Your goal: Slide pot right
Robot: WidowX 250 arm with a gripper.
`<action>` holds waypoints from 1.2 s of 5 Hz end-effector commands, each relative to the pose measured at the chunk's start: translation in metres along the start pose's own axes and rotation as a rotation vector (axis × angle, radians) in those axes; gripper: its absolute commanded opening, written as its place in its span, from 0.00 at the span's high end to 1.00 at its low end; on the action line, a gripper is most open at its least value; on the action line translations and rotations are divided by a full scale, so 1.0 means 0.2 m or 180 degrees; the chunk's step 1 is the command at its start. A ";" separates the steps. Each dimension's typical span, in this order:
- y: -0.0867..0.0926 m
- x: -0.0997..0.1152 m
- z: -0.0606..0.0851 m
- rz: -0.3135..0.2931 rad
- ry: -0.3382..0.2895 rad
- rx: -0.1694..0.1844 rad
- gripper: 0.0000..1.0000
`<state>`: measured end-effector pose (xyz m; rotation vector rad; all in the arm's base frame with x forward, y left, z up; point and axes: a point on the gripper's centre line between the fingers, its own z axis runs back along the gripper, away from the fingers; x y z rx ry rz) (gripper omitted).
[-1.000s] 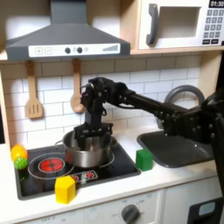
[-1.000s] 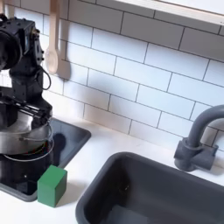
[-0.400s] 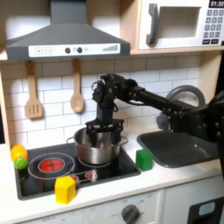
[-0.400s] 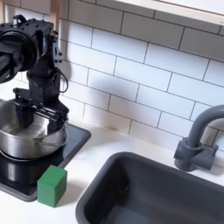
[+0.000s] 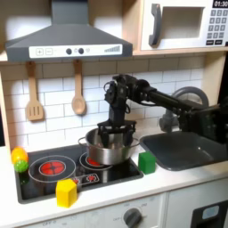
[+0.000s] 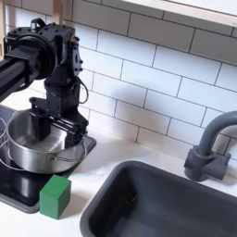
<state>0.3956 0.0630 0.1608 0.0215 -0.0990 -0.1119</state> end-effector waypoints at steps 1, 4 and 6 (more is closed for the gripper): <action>-0.08 -0.02 -0.01 -0.0108 0.0017 -0.0015 0.00; -0.08 -0.07 0.18 -0.0071 -0.0250 0.0094 0.00; -0.11 -0.10 0.23 -0.0159 -0.0210 0.0027 0.00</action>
